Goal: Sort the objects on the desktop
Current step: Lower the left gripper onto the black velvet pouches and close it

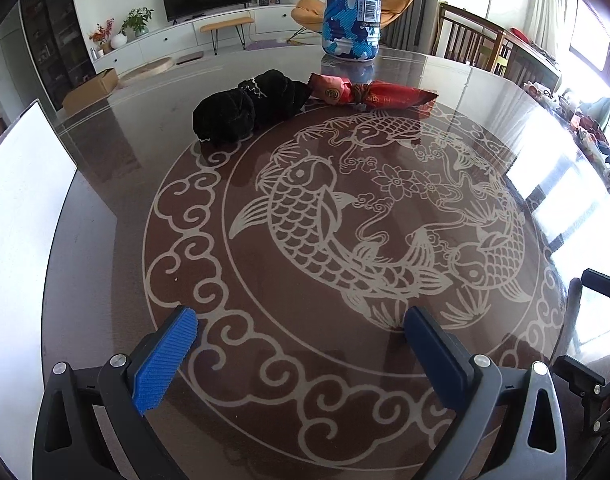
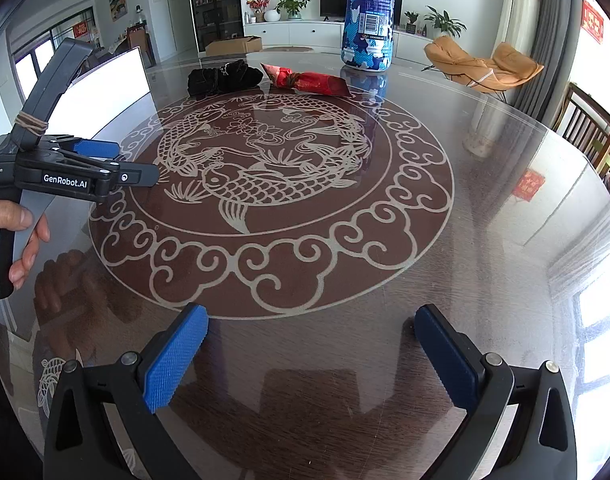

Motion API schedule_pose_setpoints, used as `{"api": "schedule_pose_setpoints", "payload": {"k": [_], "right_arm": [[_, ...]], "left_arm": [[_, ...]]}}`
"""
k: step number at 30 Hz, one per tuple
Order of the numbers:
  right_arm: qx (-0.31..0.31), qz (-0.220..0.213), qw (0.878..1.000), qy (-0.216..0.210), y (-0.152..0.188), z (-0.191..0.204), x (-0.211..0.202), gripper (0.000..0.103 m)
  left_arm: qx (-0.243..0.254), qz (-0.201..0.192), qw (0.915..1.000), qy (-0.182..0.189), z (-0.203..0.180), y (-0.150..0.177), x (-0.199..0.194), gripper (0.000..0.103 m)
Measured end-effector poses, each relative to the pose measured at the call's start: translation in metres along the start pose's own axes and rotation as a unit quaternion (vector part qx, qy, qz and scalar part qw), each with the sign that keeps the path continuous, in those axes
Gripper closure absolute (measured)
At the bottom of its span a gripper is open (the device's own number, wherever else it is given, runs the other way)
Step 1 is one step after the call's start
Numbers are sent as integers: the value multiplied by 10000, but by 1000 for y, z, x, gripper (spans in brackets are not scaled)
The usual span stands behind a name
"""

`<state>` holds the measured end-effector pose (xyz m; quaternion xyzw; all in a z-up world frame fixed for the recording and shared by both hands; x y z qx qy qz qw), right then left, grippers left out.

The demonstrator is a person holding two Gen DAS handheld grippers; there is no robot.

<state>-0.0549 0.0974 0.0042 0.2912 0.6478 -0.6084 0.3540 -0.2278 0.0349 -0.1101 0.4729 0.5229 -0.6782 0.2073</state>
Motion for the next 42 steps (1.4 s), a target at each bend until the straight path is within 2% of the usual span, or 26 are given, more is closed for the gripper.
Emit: {"api": "schedule_pose_setpoints", "payload": {"k": [11,23,33,42], "right_arm": [[3,0,10000,2,0,0,0,0],[7,-1,10000,2,0,0,0,0],[15,-1,10000,-5,-1,0,1,0],[48,-18,10000,-46,-1,0,0,0]], "left_arm": [[71,-208,9997,48,22,-27,15,0],[493,-238,9980,309,38,-82,47,0],[360,-244,9988,221,44,-130,76,0],[245,-246,9993,155,45,-144,83,0]]}}
Point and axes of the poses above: each gripper's, at about its wrist camera, not at the fingertips, and x roughly the way its jaws point, z to its left, y to its underside, the point moved 5 cm from there along x, roughly the way its jaws point
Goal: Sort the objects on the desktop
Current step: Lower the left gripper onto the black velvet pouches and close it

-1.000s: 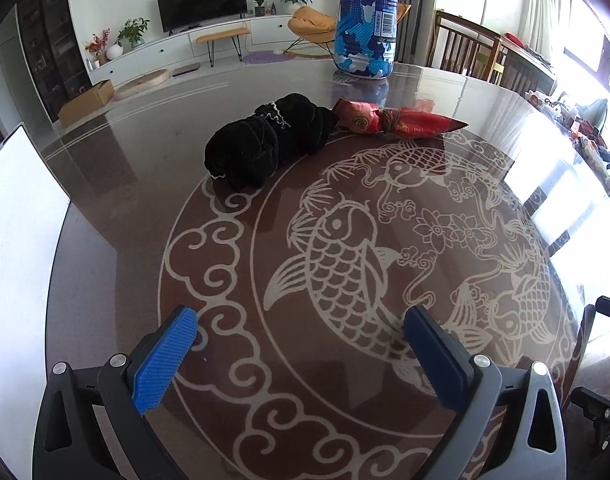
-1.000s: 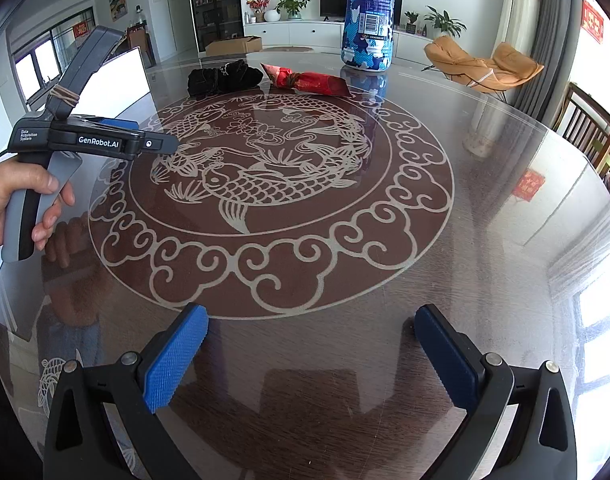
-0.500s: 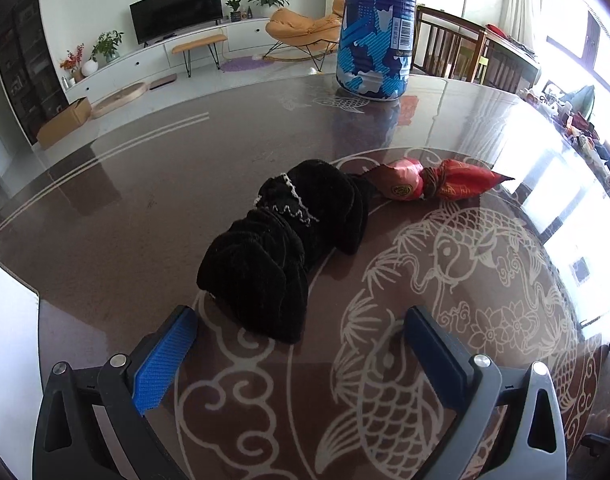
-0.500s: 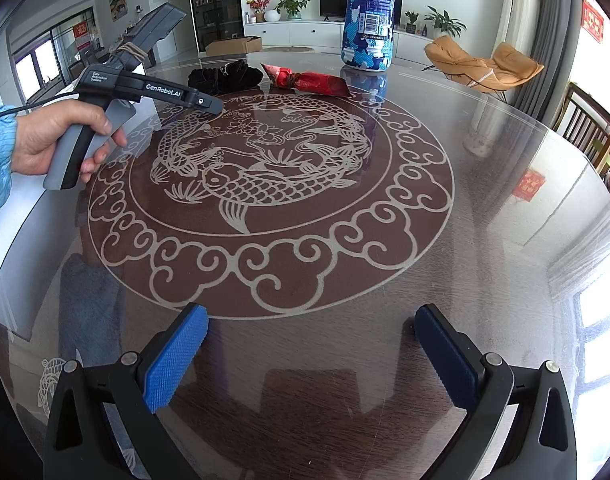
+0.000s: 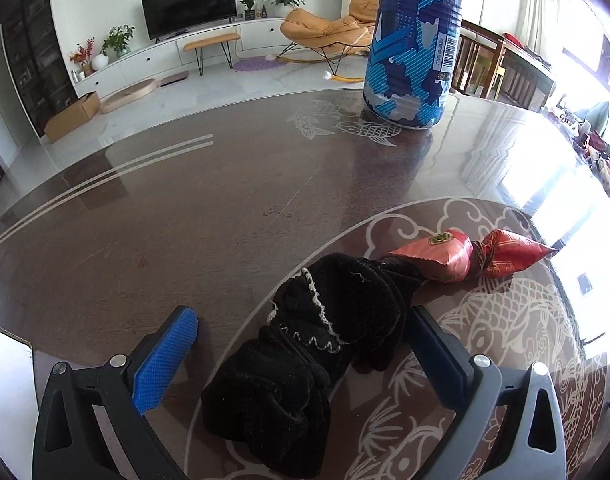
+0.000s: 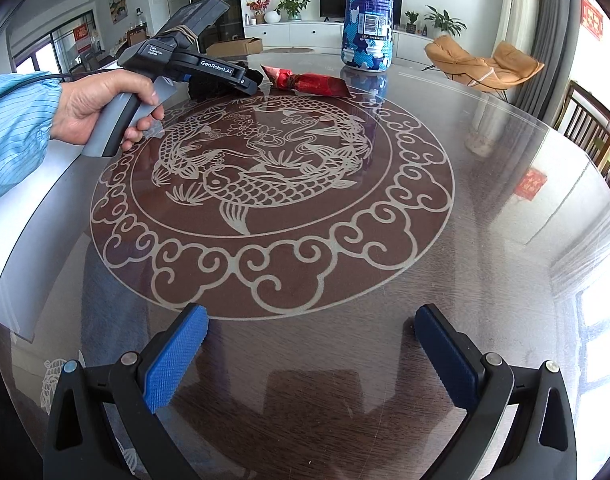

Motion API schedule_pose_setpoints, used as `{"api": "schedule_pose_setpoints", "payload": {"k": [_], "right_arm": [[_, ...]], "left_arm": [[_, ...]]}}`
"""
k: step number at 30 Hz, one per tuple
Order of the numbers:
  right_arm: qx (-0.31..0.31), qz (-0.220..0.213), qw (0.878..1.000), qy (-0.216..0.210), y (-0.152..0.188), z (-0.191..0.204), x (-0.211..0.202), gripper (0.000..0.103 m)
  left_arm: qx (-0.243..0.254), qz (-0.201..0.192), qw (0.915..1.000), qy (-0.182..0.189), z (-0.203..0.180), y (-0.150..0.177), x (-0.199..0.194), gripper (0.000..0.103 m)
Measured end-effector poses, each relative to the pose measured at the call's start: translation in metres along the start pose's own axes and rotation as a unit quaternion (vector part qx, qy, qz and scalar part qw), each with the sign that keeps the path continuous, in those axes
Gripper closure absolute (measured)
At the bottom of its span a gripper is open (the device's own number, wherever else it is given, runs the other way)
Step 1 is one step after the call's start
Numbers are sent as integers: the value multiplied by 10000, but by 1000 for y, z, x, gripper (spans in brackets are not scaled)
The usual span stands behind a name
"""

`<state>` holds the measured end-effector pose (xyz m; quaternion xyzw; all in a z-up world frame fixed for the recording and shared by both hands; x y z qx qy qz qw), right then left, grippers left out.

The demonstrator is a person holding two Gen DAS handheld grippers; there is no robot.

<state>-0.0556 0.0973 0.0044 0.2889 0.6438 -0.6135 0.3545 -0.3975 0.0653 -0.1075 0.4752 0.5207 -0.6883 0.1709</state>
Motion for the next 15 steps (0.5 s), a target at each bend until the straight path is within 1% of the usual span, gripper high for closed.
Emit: {"api": "schedule_pose_setpoints", "payload": {"k": [3,4,5,6,7,8,10,11,15], "right_arm": [[-3,0,10000,6,0,0,0,0],[-1,-1,10000,4,0,0,0,0],[0,-1,10000,3,0,0,0,0],[1,-1,10000,3,0,0,0,0],[-1,0,10000,5,0,0,0,0],[-2,0,10000,7,0,0,0,0],[-1,0,10000,7,0,0,0,0],[-3,1,10000,9,0,0,0,0],[0,0,10000,6,0,0,0,0]], "left_arm": [[-55,-18,10000,-59,2,2,-1,0],[-122,-64,9999,-101,3,2,-3,8],[-197,-132,9996,-144,5,3,-6,20],[-250,-207,9993,-181,6,4,-9,28],[-299,-250,9990,-220,7,5,-11,38],[-355,-287,9986,-258,8,7,-14,47],[-439,-342,9979,-335,9,13,-18,56],[-476,-360,9975,-376,9,16,-20,59],[-657,-371,9956,-554,11,30,-31,60]]}}
Point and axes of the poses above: each gripper's, at about its wrist camera, not at the fingertips, and x roughly the way its jaws point, z to its left, y to its underside, the point moved 5 cm from there along x, roughly the way its jaws point
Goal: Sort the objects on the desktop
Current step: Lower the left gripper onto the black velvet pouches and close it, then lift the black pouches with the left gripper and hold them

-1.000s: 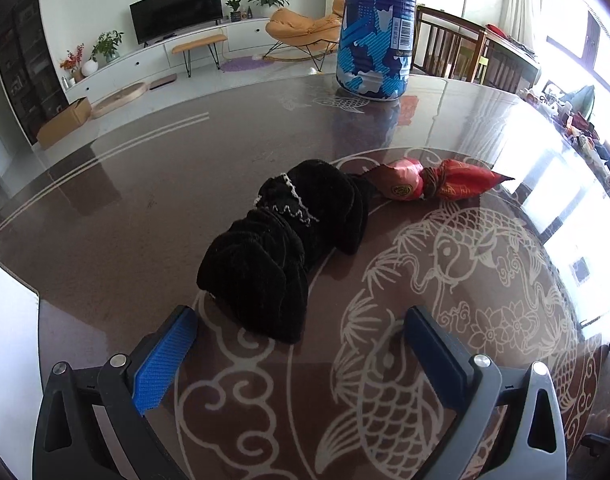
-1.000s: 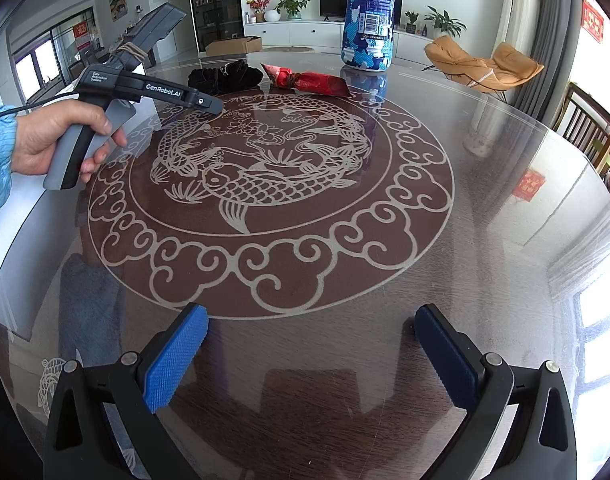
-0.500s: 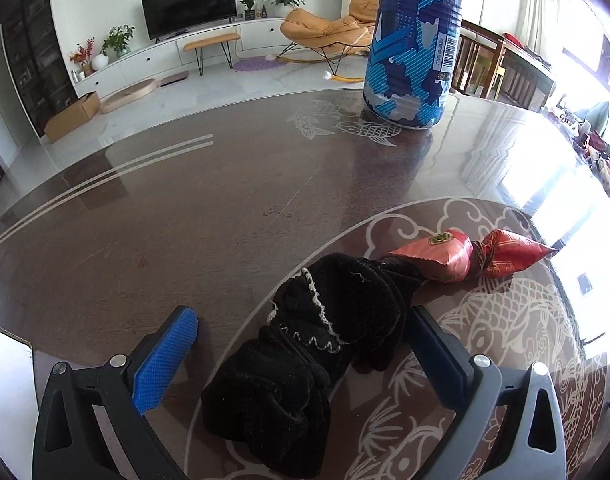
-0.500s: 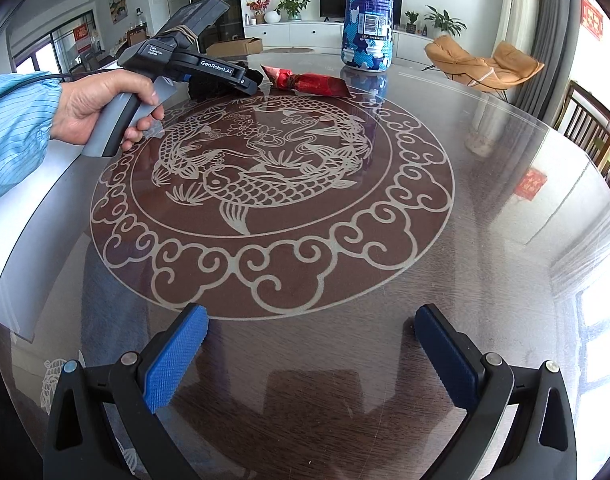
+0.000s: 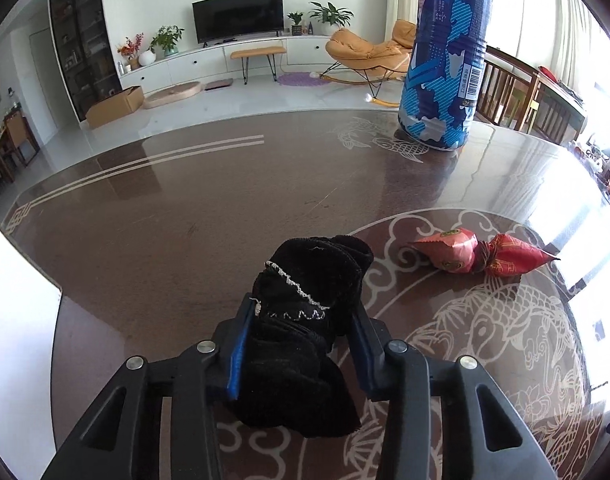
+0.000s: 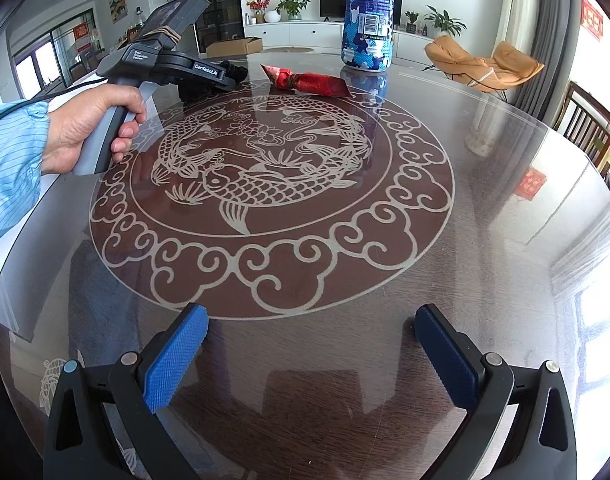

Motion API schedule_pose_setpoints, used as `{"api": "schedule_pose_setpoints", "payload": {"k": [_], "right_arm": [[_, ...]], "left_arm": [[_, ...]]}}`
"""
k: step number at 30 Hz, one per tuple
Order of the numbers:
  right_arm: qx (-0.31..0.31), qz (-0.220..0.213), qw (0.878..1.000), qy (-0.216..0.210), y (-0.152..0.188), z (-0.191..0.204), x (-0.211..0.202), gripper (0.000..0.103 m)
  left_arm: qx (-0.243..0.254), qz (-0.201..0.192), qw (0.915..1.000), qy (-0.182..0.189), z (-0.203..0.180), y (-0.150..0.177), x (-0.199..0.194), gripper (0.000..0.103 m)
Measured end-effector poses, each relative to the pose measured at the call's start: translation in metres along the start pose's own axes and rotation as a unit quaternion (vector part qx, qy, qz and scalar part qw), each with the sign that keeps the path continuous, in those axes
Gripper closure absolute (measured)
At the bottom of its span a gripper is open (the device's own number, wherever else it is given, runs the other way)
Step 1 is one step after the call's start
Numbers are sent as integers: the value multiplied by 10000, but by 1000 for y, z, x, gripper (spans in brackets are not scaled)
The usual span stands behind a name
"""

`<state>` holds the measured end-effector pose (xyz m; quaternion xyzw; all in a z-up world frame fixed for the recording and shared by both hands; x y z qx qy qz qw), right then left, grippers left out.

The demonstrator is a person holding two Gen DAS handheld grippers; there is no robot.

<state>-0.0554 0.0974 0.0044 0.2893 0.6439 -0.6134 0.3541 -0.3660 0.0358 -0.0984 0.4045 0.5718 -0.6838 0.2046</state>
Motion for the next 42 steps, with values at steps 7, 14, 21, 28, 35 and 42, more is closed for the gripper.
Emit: {"api": "schedule_pose_setpoints", "payload": {"k": [7,14,21,28,35,42], "right_arm": [[0,1,10000,2,0,0,0,0],[4,0,10000,0,0,0,0,0],[-5,6,10000,21,0,0,-1,0],[-4,6,10000,22,0,0,-1,0],[-3,7,10000,24,0,0,-1,0],[-2,8,10000,26,0,0,-1,0]], "left_arm": [[-305,15,9992,-242,8,43,-34,60],[-434,28,9985,-333,5,100,-78,60],[-575,16,9976,-373,6,145,-112,61],[-606,3,9974,-386,6,153,-119,61],[-607,0,9974,-393,4,152,-117,61],[-617,-11,9974,-359,5,153,-118,61]]}}
Point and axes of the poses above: each gripper's, at about its wrist camera, not at the fingertips, and x roughly the way its jaws point, z to its left, y to its underside, the point moved 5 cm from there along x, roughly the way its jaws point
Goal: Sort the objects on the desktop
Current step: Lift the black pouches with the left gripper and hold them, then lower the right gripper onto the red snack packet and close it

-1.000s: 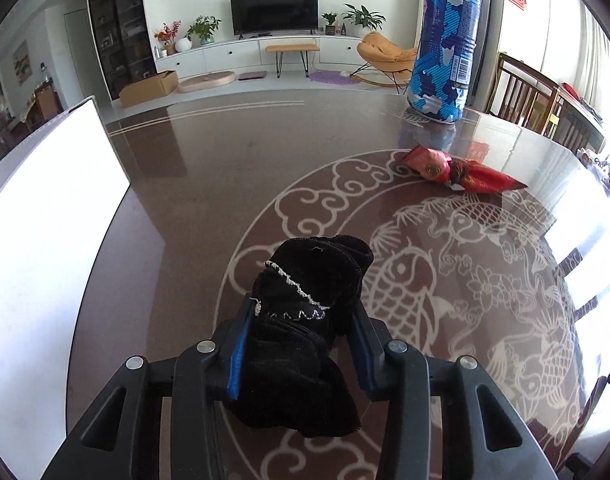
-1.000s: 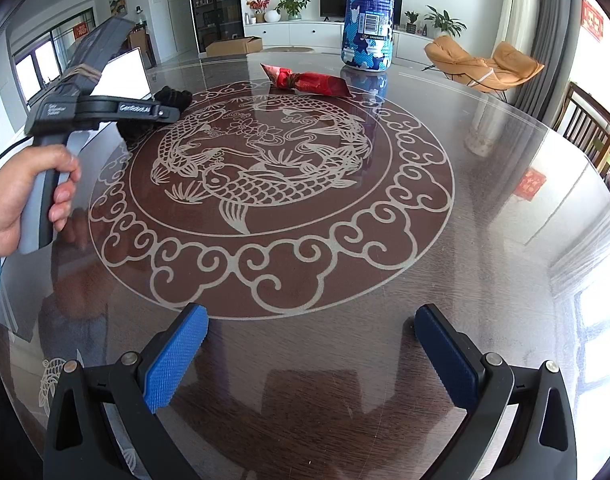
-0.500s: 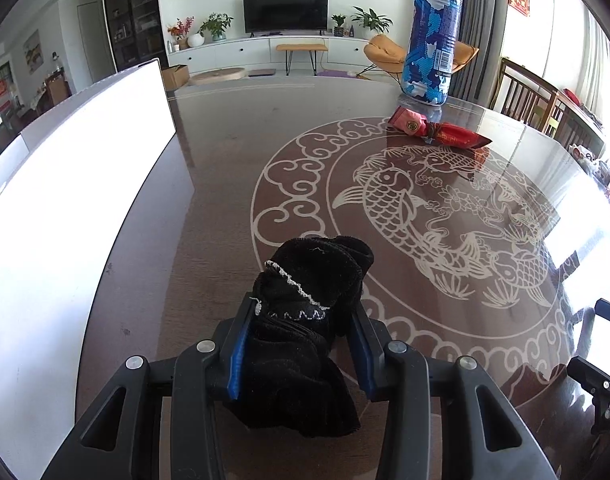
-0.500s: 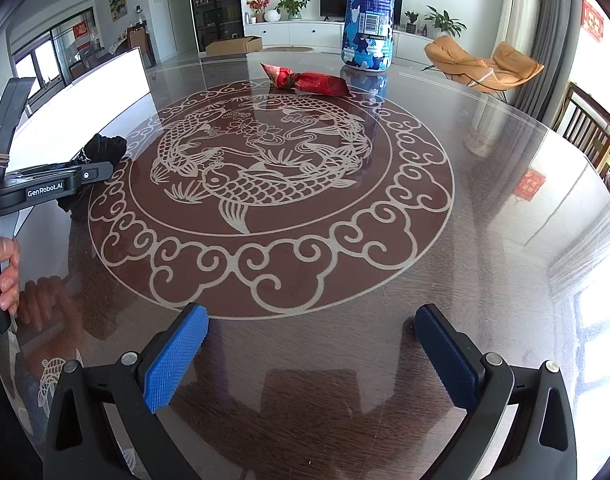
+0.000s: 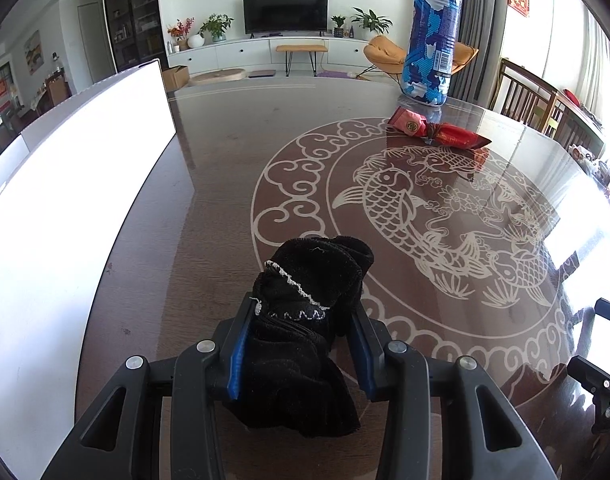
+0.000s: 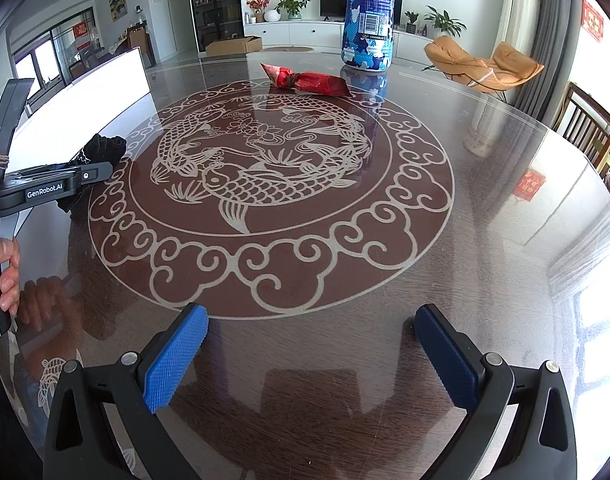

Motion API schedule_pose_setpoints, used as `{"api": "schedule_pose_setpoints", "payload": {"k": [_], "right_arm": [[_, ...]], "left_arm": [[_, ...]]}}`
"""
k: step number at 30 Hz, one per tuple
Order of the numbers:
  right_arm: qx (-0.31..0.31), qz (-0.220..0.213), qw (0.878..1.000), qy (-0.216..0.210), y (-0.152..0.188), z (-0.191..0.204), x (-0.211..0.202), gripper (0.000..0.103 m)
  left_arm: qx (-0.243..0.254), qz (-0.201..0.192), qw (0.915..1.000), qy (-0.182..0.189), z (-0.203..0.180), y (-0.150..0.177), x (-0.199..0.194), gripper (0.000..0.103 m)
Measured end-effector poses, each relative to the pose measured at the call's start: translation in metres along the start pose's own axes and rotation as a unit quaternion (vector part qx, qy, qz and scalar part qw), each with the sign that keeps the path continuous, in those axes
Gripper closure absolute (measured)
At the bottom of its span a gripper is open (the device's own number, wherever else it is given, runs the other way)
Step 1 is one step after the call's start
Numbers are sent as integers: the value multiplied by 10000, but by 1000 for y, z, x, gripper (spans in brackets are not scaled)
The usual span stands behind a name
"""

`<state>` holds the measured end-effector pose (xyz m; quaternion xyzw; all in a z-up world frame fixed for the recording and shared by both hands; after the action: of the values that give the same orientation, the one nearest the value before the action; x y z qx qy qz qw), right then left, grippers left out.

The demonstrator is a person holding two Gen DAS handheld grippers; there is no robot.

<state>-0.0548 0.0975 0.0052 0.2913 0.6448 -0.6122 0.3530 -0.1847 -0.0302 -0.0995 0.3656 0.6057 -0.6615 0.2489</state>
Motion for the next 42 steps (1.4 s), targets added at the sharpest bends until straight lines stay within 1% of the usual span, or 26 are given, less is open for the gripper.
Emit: {"api": "schedule_pose_setpoints", "payload": {"k": [6,9,12,14,21,22,23,24,29,32,34,37,39,42], "right_arm": [[-1,0,10000,0,0,0,0,0],[-1,0,10000,-1,0,0,0,0],[-1,0,10000,0,0,0,0,0],[0,0,10000,0,0,0,0,0],[0,0,10000,1,0,0,0,0],[0,1,10000,1,0,0,0,0],[0,1,10000,1,0,0,0,0],[-1,1,10000,3,0,0,0,0],[-84,31,9999,-65,-2,0,1,0],[-528,187,9978,-346,-19,-5,14,0],[-515,276,9977,-336,-38,-21,28,0],[-630,115,9971,-422,-73,-38,53,0],[-811,-7,9952,-551,-97,-42,71,0],[-910,1,9939,-620,-132,-45,97,0]], "left_arm": [[7,-2,10000,16,0,1,0,60],[22,2,10000,30,-1,0,0,58],[158,30,9998,72,-6,2,1,47],[216,91,9997,63,-7,2,3,30],[149,142,9998,54,-4,1,5,25],[127,175,9997,58,-3,1,6,17],[127,248,9996,56,-3,1,9,6],[145,322,9994,69,-4,2,11,1],[183,348,9992,95,-5,2,13,0],[184,346,9992,93,-5,3,12,0],[179,345,9992,91,-6,3,13,0],[181,345,9992,89,-6,3,13,0],[181,345,9992,92,-6,3,13,0],[179,343,9992,91,-6,3,13,0]]}}
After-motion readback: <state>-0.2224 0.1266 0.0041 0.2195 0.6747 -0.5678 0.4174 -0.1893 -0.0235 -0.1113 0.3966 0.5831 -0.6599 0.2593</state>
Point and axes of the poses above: each gripper's, at about its wrist camera, not at the fingertips, and x roughly the way its jaws point, z to its left, y to its underside, the point moved 5 cm from there along x, roughly the way its jaws point
